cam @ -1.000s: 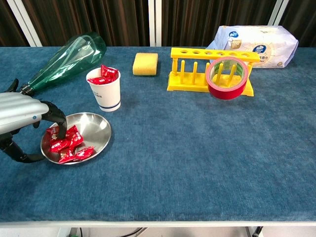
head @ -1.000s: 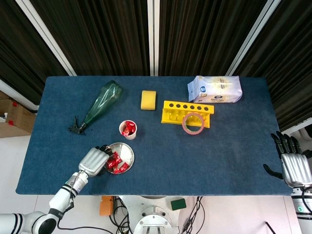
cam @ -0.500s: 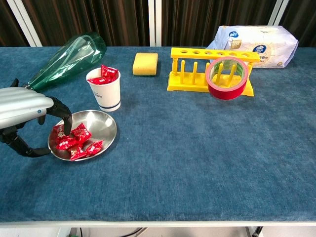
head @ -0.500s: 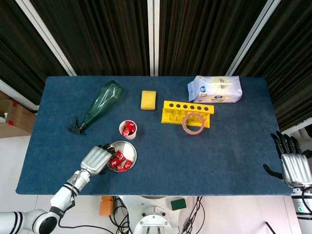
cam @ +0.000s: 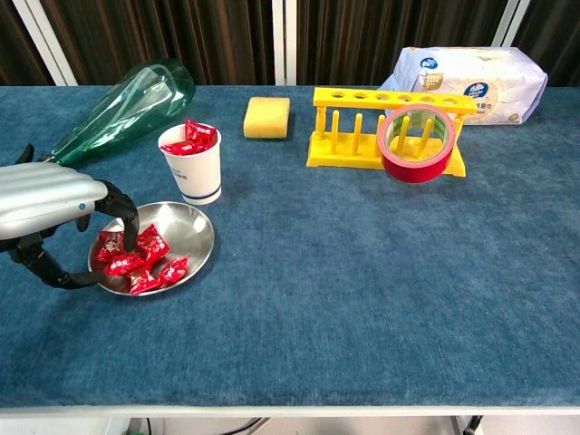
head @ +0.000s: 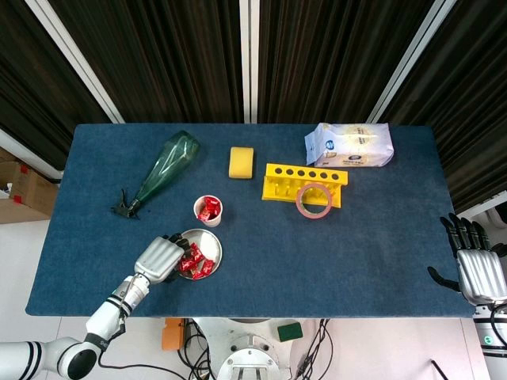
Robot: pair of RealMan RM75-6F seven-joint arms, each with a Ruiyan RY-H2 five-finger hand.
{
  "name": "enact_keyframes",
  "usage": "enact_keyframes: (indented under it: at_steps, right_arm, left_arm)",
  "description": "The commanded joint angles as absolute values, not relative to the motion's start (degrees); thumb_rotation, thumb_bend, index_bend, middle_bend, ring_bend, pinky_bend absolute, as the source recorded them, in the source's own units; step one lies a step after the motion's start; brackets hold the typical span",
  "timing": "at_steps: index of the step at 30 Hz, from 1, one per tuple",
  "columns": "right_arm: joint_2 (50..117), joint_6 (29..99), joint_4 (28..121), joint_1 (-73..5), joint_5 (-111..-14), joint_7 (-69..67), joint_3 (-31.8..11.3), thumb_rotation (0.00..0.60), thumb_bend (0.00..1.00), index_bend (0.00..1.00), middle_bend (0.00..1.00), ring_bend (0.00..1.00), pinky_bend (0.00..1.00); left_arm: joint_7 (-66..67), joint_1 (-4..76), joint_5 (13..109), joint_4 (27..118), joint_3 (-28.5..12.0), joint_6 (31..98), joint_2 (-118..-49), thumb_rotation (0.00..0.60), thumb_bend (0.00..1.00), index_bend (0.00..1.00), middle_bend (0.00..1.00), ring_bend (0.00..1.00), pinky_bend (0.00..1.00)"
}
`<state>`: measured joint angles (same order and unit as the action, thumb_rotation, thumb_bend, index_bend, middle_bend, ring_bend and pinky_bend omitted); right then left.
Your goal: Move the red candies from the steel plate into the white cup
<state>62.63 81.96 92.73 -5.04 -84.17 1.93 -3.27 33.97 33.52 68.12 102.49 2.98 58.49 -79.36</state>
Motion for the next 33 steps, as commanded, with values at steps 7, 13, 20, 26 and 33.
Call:
enact_keyframes:
  at_steps: [7, 13, 20, 26, 33]
  right_arm:
    - [62.58, 81.78, 92.62, -5.11, -84.1, 1.77, -3.28, 0.6, 0.2, 0.0, 0.0, 0.0, 0.0]
    - [62.53, 81.83, 92.63, -5.08, -84.06, 1.7, -3.31, 0.6, 0.2, 0.0, 0.0, 0.0, 0.0]
    - [62.62, 81.64, 92.67, -5.15, -84.13, 1.96, -3.22, 0.6, 0.2, 0.0, 0.0, 0.0, 0.0]
    - [62.63, 81.81, 92.73, -5.09, -84.06, 1.97, -3.29, 0.6, 0.2, 0.0, 0.0, 0.0, 0.0]
    - [62.6, 81.78, 92.64, -5.1, -84.06, 1.83, -3.3, 0.6, 0.2, 0.0, 0.0, 0.0, 0.0]
  left_arm:
    - [34.58, 33.85, 67.6, 101.15, 2.58, 58.37, -81.09, 0.6, 0.26, 0.47, 0.33, 0.23, 0.44]
    - [34.41, 33.74, 67.77, 100.81, 2.64, 58.56, -81.53, 0.6, 0.3, 0.54, 0.35, 0.24, 0.45]
    - [31.42, 32.97, 70.31, 100.66, 2.19, 60.15, -81.72, 0.6, 0.35, 0.62, 0.39, 0.27, 0.48]
    - [29.3, 32.28, 71.59, 100.48, 1.74, 61.24, -81.94, 0.6, 0.38, 0.67, 0.43, 0.31, 0.5]
    - [28.81, 31.86, 72.51, 100.65, 1.43, 61.99, -81.94, 0.6, 0.38, 0.68, 0.46, 0.33, 0.51]
